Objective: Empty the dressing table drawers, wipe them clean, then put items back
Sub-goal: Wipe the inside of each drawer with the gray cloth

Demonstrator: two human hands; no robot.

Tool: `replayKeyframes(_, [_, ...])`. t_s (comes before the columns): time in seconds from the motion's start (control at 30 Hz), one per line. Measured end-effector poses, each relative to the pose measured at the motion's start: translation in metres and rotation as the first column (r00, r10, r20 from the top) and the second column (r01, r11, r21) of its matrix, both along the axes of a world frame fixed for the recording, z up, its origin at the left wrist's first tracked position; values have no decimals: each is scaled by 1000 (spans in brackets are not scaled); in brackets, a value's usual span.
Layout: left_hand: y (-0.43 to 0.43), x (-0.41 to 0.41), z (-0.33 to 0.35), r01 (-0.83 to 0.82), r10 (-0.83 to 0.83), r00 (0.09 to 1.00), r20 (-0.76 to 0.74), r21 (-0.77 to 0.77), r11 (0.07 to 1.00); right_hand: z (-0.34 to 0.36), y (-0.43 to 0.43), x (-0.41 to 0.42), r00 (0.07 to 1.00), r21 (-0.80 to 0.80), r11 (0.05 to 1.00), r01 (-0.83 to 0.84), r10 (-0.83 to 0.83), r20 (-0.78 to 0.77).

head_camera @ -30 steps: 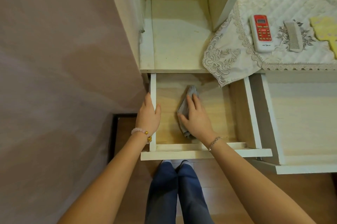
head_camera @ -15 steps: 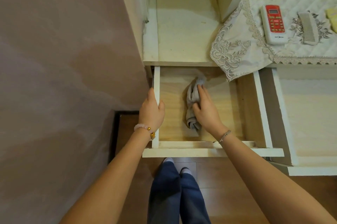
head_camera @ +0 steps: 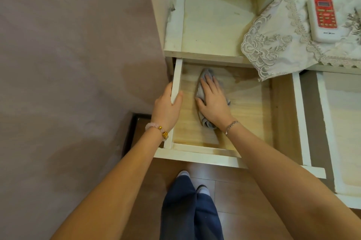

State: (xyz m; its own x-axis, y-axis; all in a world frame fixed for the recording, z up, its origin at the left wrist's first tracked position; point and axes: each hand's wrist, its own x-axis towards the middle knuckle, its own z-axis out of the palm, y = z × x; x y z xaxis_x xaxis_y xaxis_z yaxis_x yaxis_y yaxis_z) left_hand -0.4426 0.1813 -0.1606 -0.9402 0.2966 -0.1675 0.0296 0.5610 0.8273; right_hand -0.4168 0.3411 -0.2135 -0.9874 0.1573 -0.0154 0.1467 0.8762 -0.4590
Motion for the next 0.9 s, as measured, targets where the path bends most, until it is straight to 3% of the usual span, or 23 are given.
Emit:
replayKeyframes(0.17, [-1, 0, -2, -10, 11, 1000, -11, 25, 1000, 0, -10, -34, 987, -15, 987, -159, 159, -18])
replayKeyframes(0.37, [0, 0, -2, -18, 18, 1000, -15, 29, 999, -8, -8, -56, 973, 103, 970, -222, 227, -41])
replayKeyframes(0.53, [0, -1, -2, -24, 24, 1000, -17, 34, 999, -12, -10, -62, 981, 128, 978, -165, 176, -84])
replayKeyframes(0.9, [0, 0, 1, -34, 34, 999, 4, 22, 999, -5, 57, -12, 1000, 163, 986, -24, 21, 18])
